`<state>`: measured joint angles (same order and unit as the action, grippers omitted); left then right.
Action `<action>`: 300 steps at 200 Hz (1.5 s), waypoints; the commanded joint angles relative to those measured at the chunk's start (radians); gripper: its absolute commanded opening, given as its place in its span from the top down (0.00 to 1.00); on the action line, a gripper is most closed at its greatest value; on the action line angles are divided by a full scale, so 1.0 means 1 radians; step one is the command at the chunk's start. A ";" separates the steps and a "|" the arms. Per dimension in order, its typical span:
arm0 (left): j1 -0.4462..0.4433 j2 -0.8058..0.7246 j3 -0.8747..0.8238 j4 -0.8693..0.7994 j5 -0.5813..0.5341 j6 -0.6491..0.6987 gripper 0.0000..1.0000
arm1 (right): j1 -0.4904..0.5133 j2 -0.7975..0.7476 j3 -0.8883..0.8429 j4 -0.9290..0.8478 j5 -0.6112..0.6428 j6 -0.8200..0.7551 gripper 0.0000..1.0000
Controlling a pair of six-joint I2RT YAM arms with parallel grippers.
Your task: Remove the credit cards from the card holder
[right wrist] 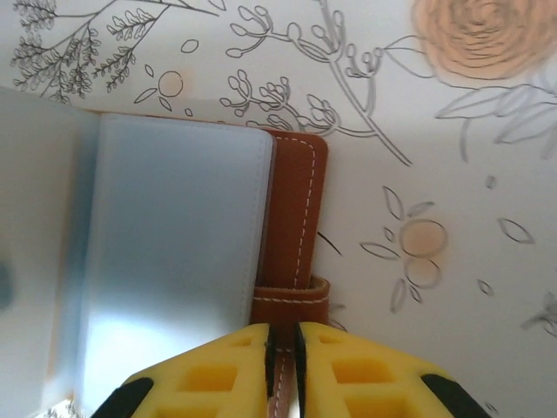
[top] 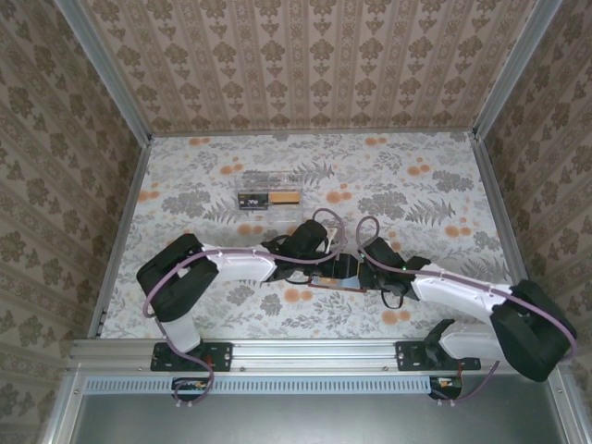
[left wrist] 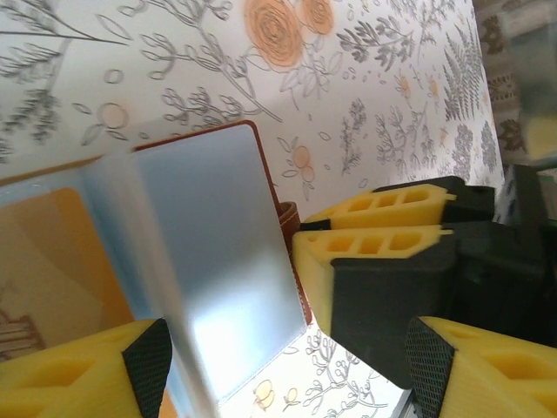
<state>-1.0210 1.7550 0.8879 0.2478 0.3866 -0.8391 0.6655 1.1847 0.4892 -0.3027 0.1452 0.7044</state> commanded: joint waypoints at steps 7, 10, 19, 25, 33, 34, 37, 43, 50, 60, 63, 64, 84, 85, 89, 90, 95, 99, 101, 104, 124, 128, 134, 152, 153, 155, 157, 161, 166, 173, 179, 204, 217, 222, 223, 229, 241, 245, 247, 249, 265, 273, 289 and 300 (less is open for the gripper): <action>-0.027 0.038 0.047 0.013 0.017 -0.006 0.26 | -0.004 -0.132 -0.008 -0.059 0.043 0.032 0.80; -0.028 0.042 0.050 0.012 0.016 -0.006 0.26 | -0.006 -0.144 -0.009 -0.068 0.050 0.034 0.80; -0.033 0.054 0.057 0.014 0.022 -0.009 0.26 | -0.010 -0.177 -0.015 -0.090 0.066 0.042 0.79; -0.035 0.061 0.062 0.017 0.024 -0.011 0.26 | -0.014 -0.200 -0.022 -0.096 0.070 0.045 0.79; -0.039 0.071 0.065 0.025 0.026 -0.017 0.26 | -0.021 -0.227 -0.031 -0.110 0.078 0.053 0.78; -0.039 0.072 0.066 0.027 0.027 -0.018 0.26 | -0.022 -0.230 -0.032 -0.112 0.080 0.055 0.79; -0.041 0.075 0.066 0.030 0.030 -0.019 0.26 | -0.024 -0.241 -0.035 -0.120 0.087 0.060 0.78; -0.041 0.076 0.068 0.032 0.033 -0.022 0.27 | -0.027 -0.260 -0.041 -0.129 0.097 0.067 0.78; -0.038 0.067 0.064 0.028 0.027 -0.020 0.27 | -0.031 -0.282 -0.051 -0.131 0.097 0.067 0.78; -0.035 0.040 0.047 0.023 0.006 -0.017 0.27 | -0.036 -0.309 -0.063 -0.130 0.087 0.065 0.76; -0.031 0.030 0.041 0.019 0.001 -0.014 0.27 | -0.038 -0.313 -0.066 -0.129 0.083 0.064 0.75; -0.030 0.027 0.038 0.019 0.000 -0.013 0.27 | -0.039 -0.314 -0.067 -0.129 0.082 0.063 0.75; -0.005 -0.054 -0.003 -0.019 -0.035 0.003 0.27 | -0.043 -0.311 -0.062 -0.108 0.034 0.039 0.73; -0.005 -0.059 -0.003 -0.021 -0.037 0.004 0.27 | -0.043 -0.309 -0.062 -0.106 0.030 0.038 0.73; 0.002 -0.077 -0.015 -0.026 -0.044 0.007 0.27 | -0.042 -0.303 -0.059 -0.099 0.021 0.035 0.73; 0.004 -0.079 -0.018 -0.028 -0.046 0.007 0.27 | -0.042 -0.301 -0.058 -0.097 0.018 0.034 0.73; 0.011 -0.099 -0.032 -0.038 -0.054 0.011 0.27 | -0.042 -0.293 -0.053 -0.086 0.003 0.029 0.73; 0.017 -0.118 -0.041 -0.046 -0.061 0.014 0.27 | -0.043 -0.286 -0.049 -0.077 -0.010 0.026 0.73; 0.023 -0.129 -0.048 -0.051 -0.066 0.016 0.27 | -0.042 -0.281 -0.047 -0.072 -0.016 0.024 0.73; 0.028 -0.141 -0.056 -0.056 -0.072 0.019 0.27 | -0.041 -0.276 -0.042 -0.066 -0.025 0.023 0.73; 0.069 -0.219 -0.110 -0.113 -0.114 0.037 0.32 | -0.033 -0.234 -0.009 -0.027 -0.067 0.020 0.73; 0.077 -0.232 -0.122 -0.125 -0.123 0.040 0.35 | -0.027 -0.225 -0.002 -0.019 -0.076 0.020 0.73; 0.092 -0.249 -0.140 -0.140 -0.133 0.044 0.39 | -0.020 -0.210 0.011 -0.008 -0.085 0.022 0.73; 0.135 -0.285 -0.194 -0.149 -0.137 0.043 0.56 | -0.001 -0.154 0.050 0.031 -0.133 0.030 0.74; 0.138 -0.286 -0.196 -0.150 -0.137 0.043 0.57 | 0.000 -0.151 0.052 0.034 -0.140 0.030 0.74; 0.143 -0.287 -0.200 -0.150 -0.136 0.042 0.60 | 0.001 -0.141 0.058 0.040 -0.146 0.031 0.74; 0.146 -0.288 -0.205 -0.152 -0.136 0.042 0.62 | 0.002 -0.134 0.061 0.045 -0.152 0.033 0.74; 0.152 -0.290 -0.211 -0.152 -0.133 0.043 0.66 | 0.004 -0.115 0.070 0.053 -0.165 0.036 0.74; 0.160 -0.290 -0.217 -0.154 -0.131 0.043 0.71 | 0.008 -0.093 0.080 0.064 -0.181 0.041 0.74; 0.167 -0.285 -0.225 -0.150 -0.127 0.043 0.80 | 0.011 -0.061 0.094 0.081 -0.205 0.048 0.74; 0.171 -0.278 -0.227 -0.147 -0.123 0.043 0.90 | 0.015 -0.030 0.104 0.098 -0.222 0.054 0.74; 0.171 -0.233 -0.220 -0.110 -0.098 0.035 1.00 | 0.020 0.081 0.130 0.154 -0.275 0.092 0.74; 0.170 -0.209 -0.216 -0.084 -0.085 0.029 1.00 | 0.020 0.133 0.142 0.163 -0.287 0.101 0.75; 0.170 -0.201 -0.215 -0.081 -0.082 0.028 1.00 | 0.020 0.149 0.146 0.164 -0.293 0.105 0.76; 0.171 -0.200 -0.214 -0.079 -0.081 0.028 1.00 | 0.020 0.153 0.146 0.164 -0.294 0.106 0.76; 0.169 -0.188 -0.211 -0.071 -0.076 0.027 1.00 | 0.020 0.169 0.147 0.168 -0.298 0.110 0.76; 0.166 -0.168 -0.204 -0.063 -0.067 0.026 1.00 | 0.020 0.191 0.147 0.173 -0.300 0.119 0.78; 0.164 -0.162 -0.202 -0.060 -0.065 0.026 1.00 | 0.019 0.195 0.148 0.170 -0.295 0.122 0.78; 0.163 -0.160 -0.200 -0.058 -0.064 0.026 1.00 | 0.020 0.198 0.148 0.168 -0.293 0.123 0.78; 0.162 -0.156 -0.199 -0.057 -0.062 0.026 1.00 | 0.020 0.199 0.147 0.166 -0.289 0.124 0.79; 0.152 -0.136 -0.189 -0.046 -0.053 0.029 1.00 | 0.020 0.199 0.139 0.161 -0.271 0.130 0.78; 0.147 -0.129 -0.183 -0.044 -0.052 0.030 1.00 | 0.019 0.199 0.135 0.163 -0.269 0.131 0.78; 0.136 -0.113 -0.166 -0.045 -0.052 0.036 1.00 | 0.017 0.199 0.132 0.164 -0.268 0.132 0.78; 0.130 -0.106 -0.157 -0.051 -0.052 0.040 1.00 | 0.016 0.233 0.132 0.170 -0.272 0.132 0.78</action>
<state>-0.8768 1.6318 0.6865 0.1722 0.3153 -0.8112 0.6800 1.3796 0.6144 -0.1547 -0.1177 0.8162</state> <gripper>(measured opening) 0.051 0.219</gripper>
